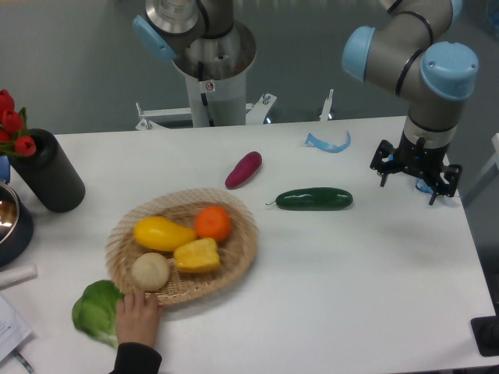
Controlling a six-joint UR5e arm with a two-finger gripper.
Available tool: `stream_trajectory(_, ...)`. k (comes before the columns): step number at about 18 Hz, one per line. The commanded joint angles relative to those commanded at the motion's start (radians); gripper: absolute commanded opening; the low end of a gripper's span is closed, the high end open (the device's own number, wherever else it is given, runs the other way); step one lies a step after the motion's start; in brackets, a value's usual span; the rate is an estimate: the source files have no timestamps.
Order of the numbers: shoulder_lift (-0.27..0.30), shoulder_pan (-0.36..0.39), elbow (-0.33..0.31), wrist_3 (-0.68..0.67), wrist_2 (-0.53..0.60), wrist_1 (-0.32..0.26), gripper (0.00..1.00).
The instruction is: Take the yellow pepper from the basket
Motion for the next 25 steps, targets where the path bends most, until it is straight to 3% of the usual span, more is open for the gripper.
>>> stream_trajectory(7, 0.0, 0.002, -0.005, 0.0, -0.021, 0.0, 1.0)
stream_trajectory(16, 0.063, -0.017, -0.113, -0.026, -0.06, 0.003, 1.0)
stream_trajectory(22, 0.08, -0.1, -0.144, -0.067, -0.081, 0.002, 1.0)
stream_trajectory(25, 0.093, -0.149, -0.158, -0.09, -0.077, -0.028, 1.0)
